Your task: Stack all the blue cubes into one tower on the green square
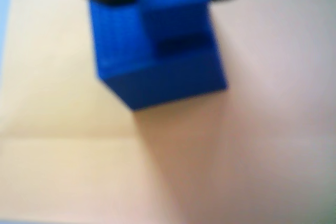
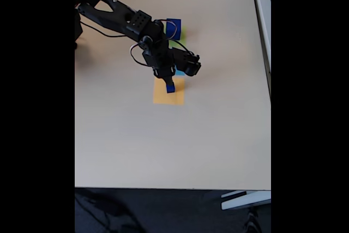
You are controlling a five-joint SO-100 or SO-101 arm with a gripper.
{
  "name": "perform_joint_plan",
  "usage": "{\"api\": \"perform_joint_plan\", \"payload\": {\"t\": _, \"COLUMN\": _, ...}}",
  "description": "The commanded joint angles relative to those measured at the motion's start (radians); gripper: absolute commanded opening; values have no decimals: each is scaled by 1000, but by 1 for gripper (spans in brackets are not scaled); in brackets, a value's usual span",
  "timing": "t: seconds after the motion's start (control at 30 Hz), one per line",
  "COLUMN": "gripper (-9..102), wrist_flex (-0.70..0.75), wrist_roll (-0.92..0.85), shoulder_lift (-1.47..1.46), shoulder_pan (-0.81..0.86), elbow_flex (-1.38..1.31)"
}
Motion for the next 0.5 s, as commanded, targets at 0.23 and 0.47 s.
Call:
{"api": "perform_joint_plan", "payload": {"t": 0.23, "gripper": 0, "wrist_flex": 5, "wrist_roll": 18, "shoulder_lift": 91, "shoulder_pan": -6, "elbow_flex": -40}}
{"api": "perform_joint_plan", "payload": {"t": 0.47, "gripper": 0, "wrist_flex": 25, "wrist_roll": 23, "shoulder_lift": 91, "shoulder_pan": -6, "elbow_flex": -72}}
